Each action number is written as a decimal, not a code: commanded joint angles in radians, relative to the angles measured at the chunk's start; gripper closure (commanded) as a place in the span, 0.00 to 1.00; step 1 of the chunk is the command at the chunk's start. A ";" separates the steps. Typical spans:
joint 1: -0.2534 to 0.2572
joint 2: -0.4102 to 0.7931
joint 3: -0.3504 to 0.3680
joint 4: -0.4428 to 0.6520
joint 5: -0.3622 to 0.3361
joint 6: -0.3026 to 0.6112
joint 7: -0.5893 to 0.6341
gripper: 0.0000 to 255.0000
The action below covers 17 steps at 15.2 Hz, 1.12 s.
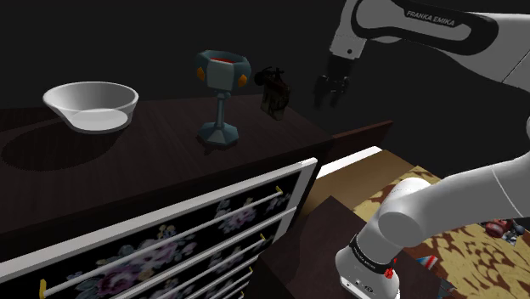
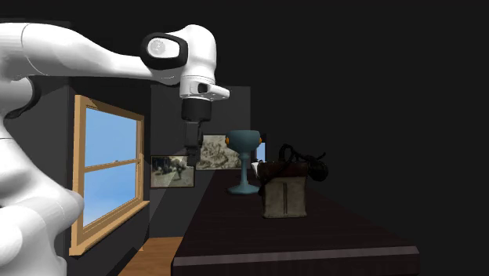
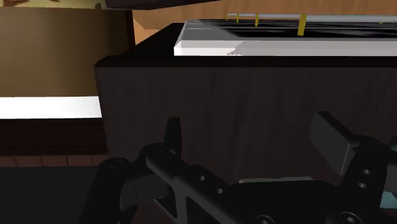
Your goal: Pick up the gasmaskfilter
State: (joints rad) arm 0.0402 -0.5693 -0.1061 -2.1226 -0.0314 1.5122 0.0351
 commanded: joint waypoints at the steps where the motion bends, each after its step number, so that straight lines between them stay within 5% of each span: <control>1: 0.006 0.080 -0.013 0.070 -0.004 0.009 -0.030 0.00; 15: 0.017 0.686 -0.060 0.740 0.044 -0.066 -0.212 0.00; 17: 0.016 0.698 -0.059 0.742 0.045 -0.057 -0.215 0.00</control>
State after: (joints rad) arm 0.0580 0.1132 -0.1644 -1.3931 0.0114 1.4520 -0.1735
